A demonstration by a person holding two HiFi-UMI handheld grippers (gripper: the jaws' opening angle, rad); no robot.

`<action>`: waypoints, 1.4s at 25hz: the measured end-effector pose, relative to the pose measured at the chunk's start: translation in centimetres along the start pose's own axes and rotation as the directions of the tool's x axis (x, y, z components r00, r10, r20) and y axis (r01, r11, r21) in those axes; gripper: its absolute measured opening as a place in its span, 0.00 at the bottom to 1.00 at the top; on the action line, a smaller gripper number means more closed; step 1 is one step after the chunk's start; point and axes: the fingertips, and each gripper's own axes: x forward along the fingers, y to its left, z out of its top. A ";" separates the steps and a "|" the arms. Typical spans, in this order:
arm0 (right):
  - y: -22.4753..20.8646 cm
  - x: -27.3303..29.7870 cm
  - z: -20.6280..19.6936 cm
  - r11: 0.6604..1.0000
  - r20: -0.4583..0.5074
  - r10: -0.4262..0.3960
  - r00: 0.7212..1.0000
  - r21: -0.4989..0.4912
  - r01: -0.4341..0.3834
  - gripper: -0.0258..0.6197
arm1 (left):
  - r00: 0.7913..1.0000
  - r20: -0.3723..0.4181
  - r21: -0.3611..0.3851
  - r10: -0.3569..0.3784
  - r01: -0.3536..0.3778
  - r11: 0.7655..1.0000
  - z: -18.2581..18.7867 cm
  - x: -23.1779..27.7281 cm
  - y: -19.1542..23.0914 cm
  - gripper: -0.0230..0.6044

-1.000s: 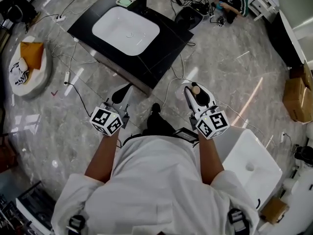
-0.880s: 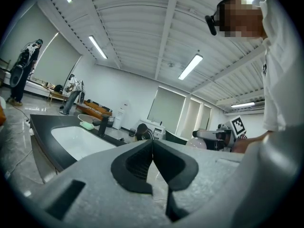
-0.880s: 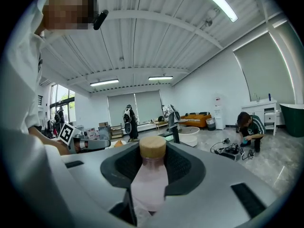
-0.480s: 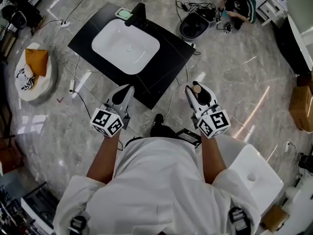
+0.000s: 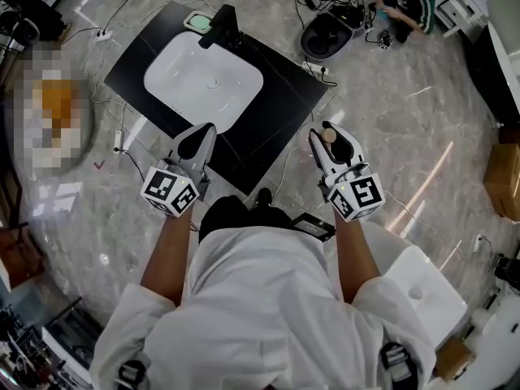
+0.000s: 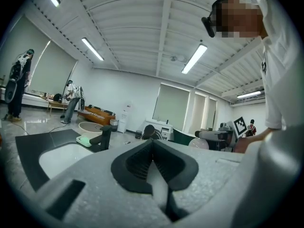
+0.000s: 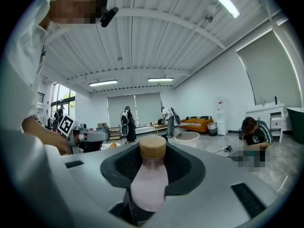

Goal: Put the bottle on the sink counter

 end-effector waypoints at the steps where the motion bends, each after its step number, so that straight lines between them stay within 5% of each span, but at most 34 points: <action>1: -0.3 0.6 0.1 1.000 0.000 -0.003 1.000 -0.003 0.003 0.25 | 1.000 0.000 0.001 -0.005 0.005 1.000 0.1 0.5 0.4 0.06; 25: -4.1 14.3 -0.1 0.978 -0.014 -0.209 0.978 0.005 0.209 0.25 | 0.977 -0.072 -0.042 -0.200 0.198 0.979 -2.0 9.8 9.9 0.06; 30: -5.8 17.1 -1.2 0.975 -0.006 -0.222 0.975 0.007 0.222 0.25 | 0.975 -0.093 -0.040 -0.201 0.198 0.979 -3.5 11.8 11.4 0.06; 35: -8.6 19.2 -3.0 0.979 0.001 -0.205 0.979 0.018 0.205 0.25 | 0.987 -0.102 -0.006 -0.126 0.126 0.992 -5.1 14.8 11.9 0.06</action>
